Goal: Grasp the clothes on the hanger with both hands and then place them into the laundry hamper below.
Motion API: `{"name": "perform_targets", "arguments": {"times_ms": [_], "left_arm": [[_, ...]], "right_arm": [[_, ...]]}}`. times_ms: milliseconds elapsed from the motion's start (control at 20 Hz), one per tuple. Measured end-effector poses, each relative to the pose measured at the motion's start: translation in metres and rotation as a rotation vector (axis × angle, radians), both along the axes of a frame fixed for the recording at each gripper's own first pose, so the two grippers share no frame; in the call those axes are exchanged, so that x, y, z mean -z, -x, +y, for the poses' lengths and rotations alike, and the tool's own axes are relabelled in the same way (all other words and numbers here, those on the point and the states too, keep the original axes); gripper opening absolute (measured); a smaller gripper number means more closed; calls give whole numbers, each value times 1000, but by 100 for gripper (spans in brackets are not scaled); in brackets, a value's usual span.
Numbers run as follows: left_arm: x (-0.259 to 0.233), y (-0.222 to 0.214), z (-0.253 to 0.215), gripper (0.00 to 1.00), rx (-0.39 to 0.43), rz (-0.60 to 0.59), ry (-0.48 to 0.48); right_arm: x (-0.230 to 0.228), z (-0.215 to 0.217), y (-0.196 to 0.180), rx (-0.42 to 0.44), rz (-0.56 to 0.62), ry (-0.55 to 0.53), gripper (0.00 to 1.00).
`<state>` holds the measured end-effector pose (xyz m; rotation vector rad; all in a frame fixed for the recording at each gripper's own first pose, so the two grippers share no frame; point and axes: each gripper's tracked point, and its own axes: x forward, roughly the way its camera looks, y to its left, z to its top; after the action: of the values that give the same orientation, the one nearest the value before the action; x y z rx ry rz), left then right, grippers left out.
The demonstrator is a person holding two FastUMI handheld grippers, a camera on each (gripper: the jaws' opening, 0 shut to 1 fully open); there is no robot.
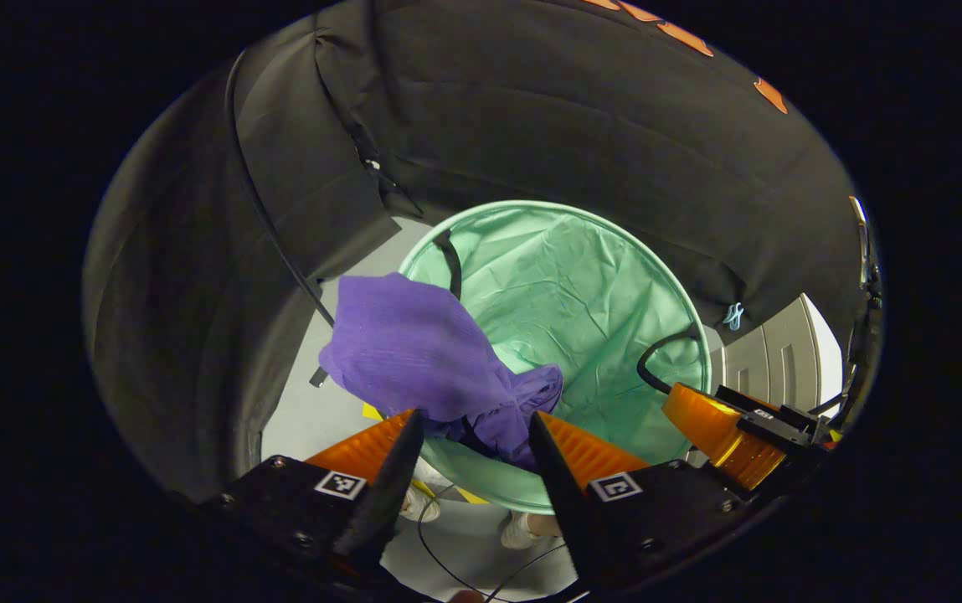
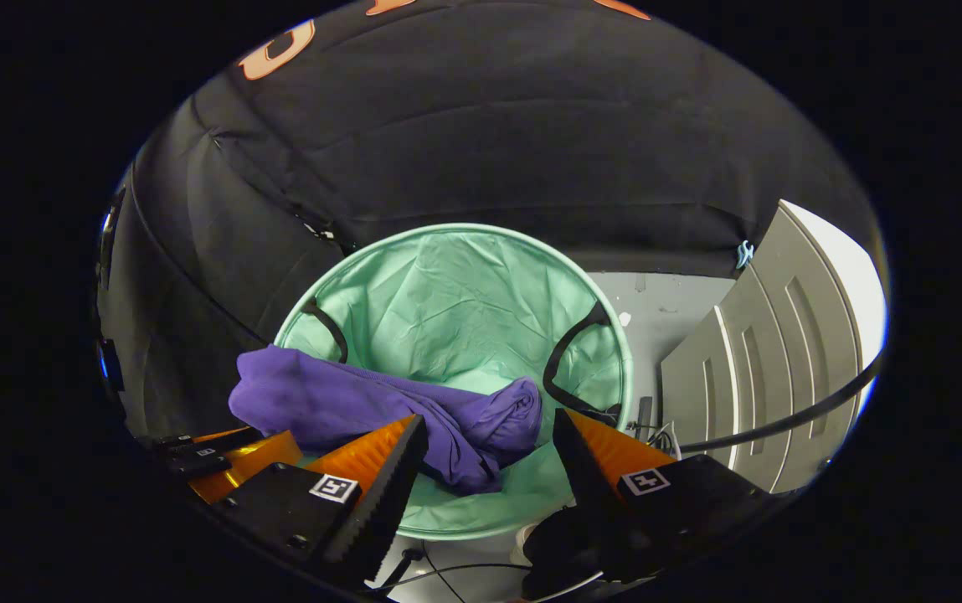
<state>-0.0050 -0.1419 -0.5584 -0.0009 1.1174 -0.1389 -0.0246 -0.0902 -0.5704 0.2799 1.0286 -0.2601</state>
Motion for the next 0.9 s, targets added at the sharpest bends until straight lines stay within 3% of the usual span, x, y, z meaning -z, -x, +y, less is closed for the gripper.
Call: {"name": "perform_targets", "arguments": {"times_ms": [100, 550, 900], "left_arm": [[-22, -4, -1, 98, 1, -39, 11], [-135, -34, -25, 97, 27, -277, 81], [-262, -58, -30, 96, 71, -573, 114]], "right_arm": [[-20, -7, -4, 15, -43, 6, 99], [-149, -45, -12, 90, -290, 70, 99], [-297, -75, 0, 102, -528, 207, 98]]}}
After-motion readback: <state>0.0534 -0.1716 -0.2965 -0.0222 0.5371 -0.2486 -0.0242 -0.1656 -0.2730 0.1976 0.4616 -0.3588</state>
